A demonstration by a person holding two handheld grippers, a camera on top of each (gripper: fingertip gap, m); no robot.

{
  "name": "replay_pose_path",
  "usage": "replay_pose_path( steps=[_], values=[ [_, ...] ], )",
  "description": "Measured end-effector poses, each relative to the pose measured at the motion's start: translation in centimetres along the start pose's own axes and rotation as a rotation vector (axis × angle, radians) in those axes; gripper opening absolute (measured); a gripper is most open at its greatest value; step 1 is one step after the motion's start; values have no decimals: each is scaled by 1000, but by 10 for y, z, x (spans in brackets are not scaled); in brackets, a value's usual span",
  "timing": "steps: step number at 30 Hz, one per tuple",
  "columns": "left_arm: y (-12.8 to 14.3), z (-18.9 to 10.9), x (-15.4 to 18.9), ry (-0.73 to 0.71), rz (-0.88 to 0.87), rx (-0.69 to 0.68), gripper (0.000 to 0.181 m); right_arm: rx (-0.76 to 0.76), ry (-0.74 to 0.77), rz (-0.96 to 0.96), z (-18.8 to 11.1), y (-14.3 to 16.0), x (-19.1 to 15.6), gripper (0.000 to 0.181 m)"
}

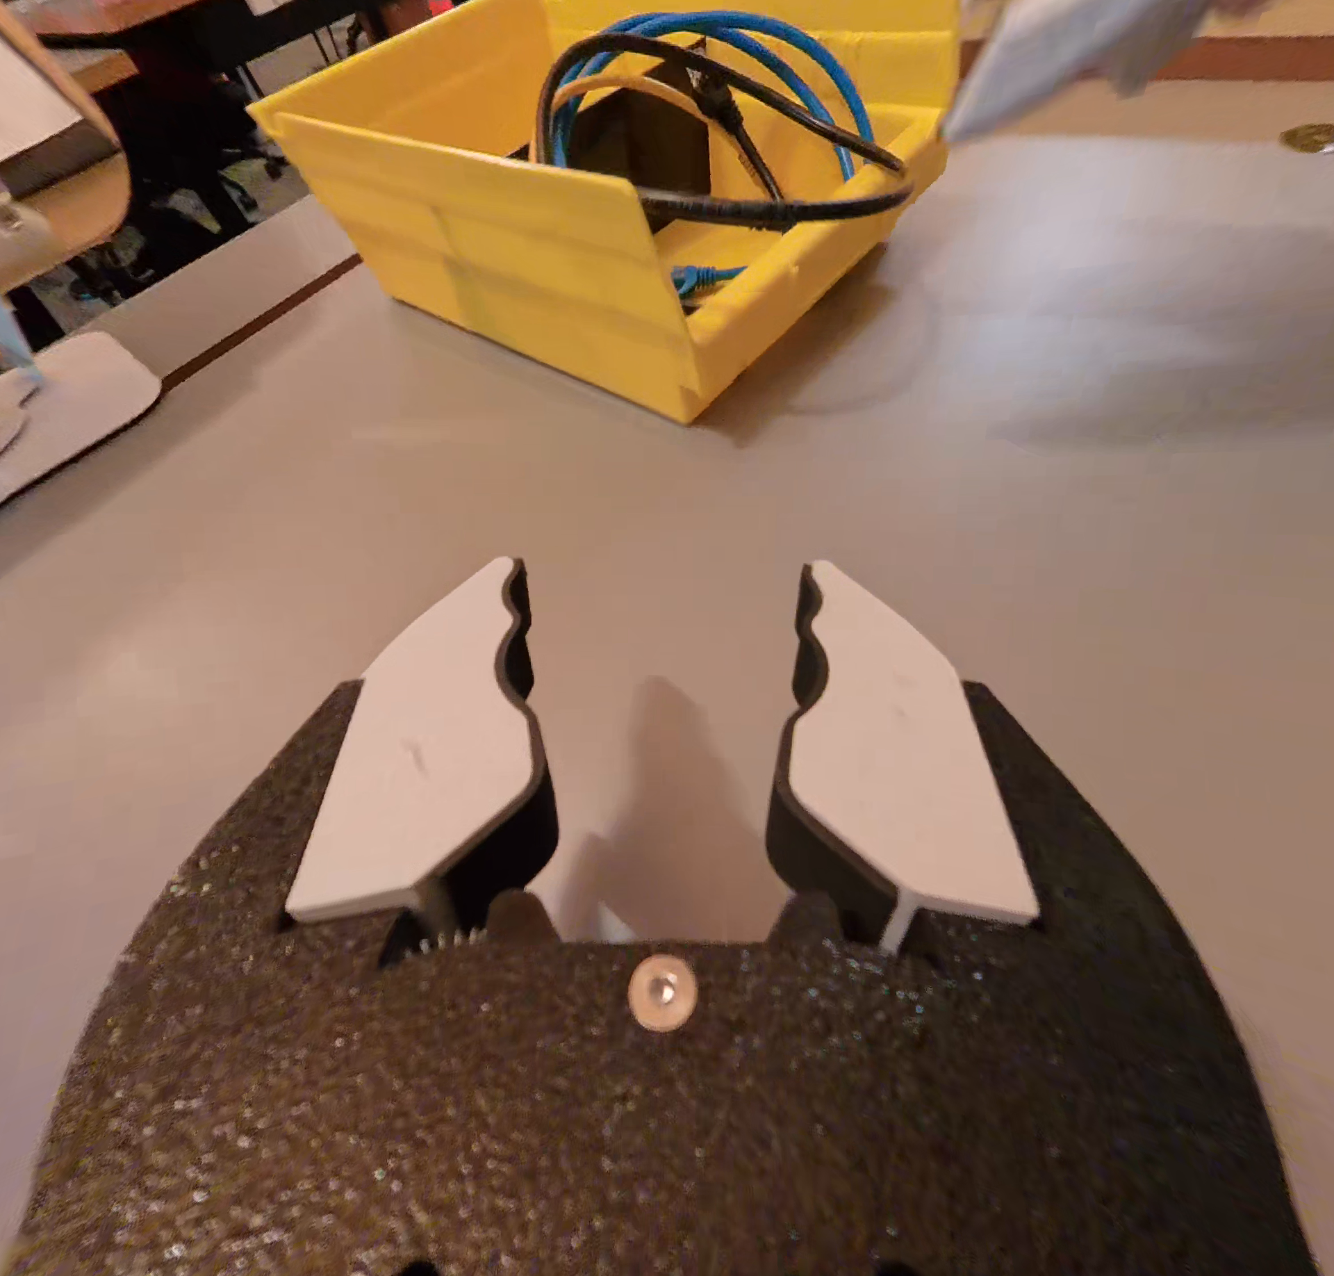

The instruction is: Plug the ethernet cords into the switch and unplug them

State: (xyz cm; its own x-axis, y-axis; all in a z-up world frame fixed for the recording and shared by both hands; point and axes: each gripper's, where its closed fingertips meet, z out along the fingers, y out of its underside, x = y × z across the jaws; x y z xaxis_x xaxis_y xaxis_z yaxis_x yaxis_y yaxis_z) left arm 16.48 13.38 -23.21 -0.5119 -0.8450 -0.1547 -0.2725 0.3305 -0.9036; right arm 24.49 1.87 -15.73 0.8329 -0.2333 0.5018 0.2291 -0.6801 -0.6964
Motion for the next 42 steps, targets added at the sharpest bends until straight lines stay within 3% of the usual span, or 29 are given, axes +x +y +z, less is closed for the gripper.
replay_pose_path(
  steps=[5, 7, 13, 15, 17, 18, 19, 20, 25, 29, 33, 38, 42],
  values=[
    [-36, 73, 1, 55, -21, -27, 69, -118, -6, -18, 34, 41, -2, 92],
    [-43, 93, -5, 39, -28, -73, 66, -118, 42, -12, 45, 49, 6, 74],
    [-68, 116, -23, -10, -98, -74, 50, 127, 165, 212, 64, 37, 36, 34],
    [-66, 125, -25, -9, -131, -119, 48, 108, 165, 293, 80, 40, 36, 44],
    [-61, 130, -31, -43, -147, -159, 39, 90, 95, 304, 94, 36, 24, 30],
    [-60, 131, -35, -72, -142, -171, 25, 84, 74, 282, 96, 34, 20, 47],
    [-59, 131, -39, -98, -131, -169, 20, 73, 63, 252, 95, 32, 17, 66],
    [-58, 131, -42, -121, -121, -163, 18, 66, 63, 226, 92, 30, 16, 70],
    [-52, 119, -52, -185, -103, -159, 13, 163, -6, 160, 56, -4, 8, 75],
    [-34, 79, -50, -173, -95, -148, 11, 360, -49, 193, -2, -55, 11, 86],
    [-2, 5, -51, -187, -33, -158, 10, 505, 28, 228, -47, -90, 21, 87],
    [51, -110, -57, -132, -87, -190, 6, 549, 34, 307, -44, -112, 11, 94],
    [98, -213, -66, -109, -200, -225, 3, 553, 2, 388, -10, -128, -10, 95]
  ],
)
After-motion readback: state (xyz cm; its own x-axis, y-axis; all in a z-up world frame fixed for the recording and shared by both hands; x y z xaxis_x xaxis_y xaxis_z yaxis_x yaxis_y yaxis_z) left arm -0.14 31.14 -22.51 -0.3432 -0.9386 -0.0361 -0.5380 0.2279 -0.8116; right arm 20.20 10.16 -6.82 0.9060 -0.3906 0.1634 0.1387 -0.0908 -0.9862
